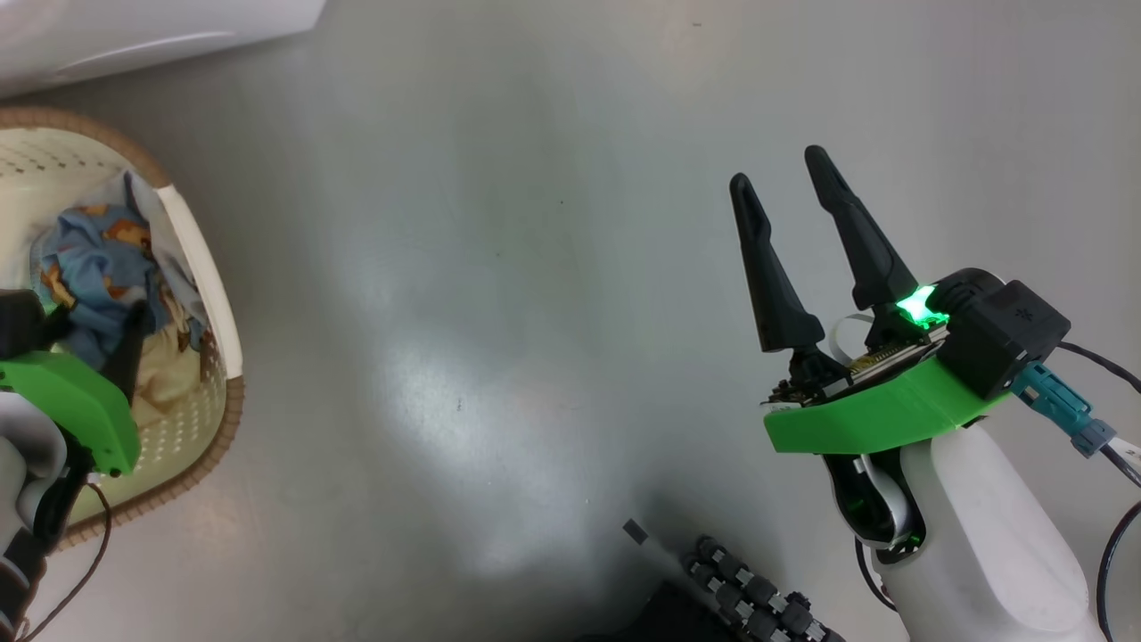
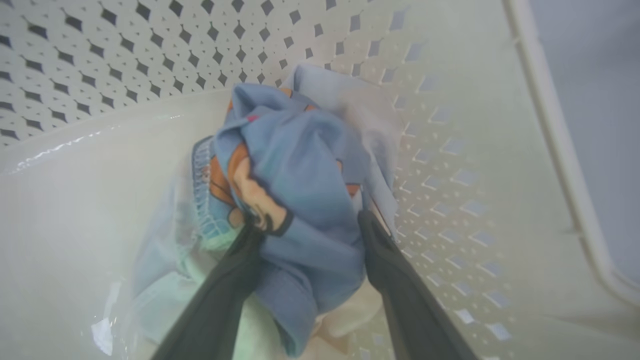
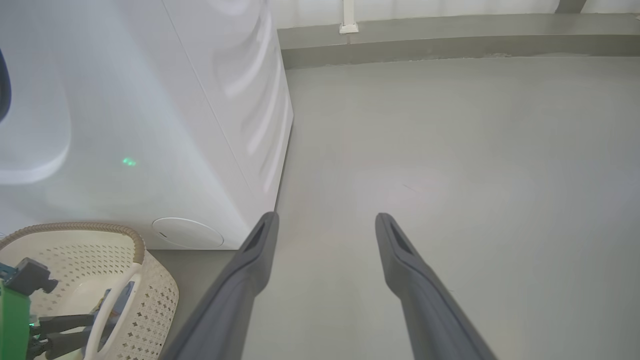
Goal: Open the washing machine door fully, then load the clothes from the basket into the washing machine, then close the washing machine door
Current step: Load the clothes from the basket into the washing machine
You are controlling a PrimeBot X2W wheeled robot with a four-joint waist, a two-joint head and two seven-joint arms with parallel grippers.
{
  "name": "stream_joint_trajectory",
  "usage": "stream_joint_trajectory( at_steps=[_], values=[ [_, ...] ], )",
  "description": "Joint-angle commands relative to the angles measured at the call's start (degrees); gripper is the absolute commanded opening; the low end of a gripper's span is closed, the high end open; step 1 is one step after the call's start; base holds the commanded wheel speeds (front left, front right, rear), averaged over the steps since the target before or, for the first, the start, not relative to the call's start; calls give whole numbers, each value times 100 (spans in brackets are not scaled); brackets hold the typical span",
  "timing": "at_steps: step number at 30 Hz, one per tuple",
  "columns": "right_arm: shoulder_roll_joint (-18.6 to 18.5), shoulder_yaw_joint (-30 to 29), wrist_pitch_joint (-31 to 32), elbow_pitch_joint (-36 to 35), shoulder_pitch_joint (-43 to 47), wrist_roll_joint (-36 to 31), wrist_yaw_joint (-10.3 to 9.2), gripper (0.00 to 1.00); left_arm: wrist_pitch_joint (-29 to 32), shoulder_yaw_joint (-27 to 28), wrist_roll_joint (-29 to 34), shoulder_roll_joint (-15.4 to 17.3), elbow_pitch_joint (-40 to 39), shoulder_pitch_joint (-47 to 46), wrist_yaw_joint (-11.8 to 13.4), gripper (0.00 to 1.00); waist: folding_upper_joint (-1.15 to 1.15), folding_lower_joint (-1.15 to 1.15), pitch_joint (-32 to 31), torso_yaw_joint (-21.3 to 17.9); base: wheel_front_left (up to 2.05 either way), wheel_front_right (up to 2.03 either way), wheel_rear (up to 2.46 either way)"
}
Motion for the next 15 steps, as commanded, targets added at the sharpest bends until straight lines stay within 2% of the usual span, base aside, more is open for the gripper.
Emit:
stream_joint_trajectory(
  at_steps=[1,2,8,15],
  values=[
    [-27,98,-45,-138,193,22,25,100,1,38,-71,209,46,-25,2,13,0,0,-18,-21,0,0,0],
    [-27,98,-45,-141,204,16,25,100,6,-14,-113,209,75,-36,2,0,0,0,-30,-26,0,0,0],
    [-27,34,-45,-101,259,-81,25,100,-28,-229,-401,63,174,-23,2,0,0,0,-194,71,0,0,0],
    [-27,-71,-45,-8,245,-210,25,100,-259,-300,-775,-141,197,133,2,0,0,0,-626,370,0,0,0]
  ],
)
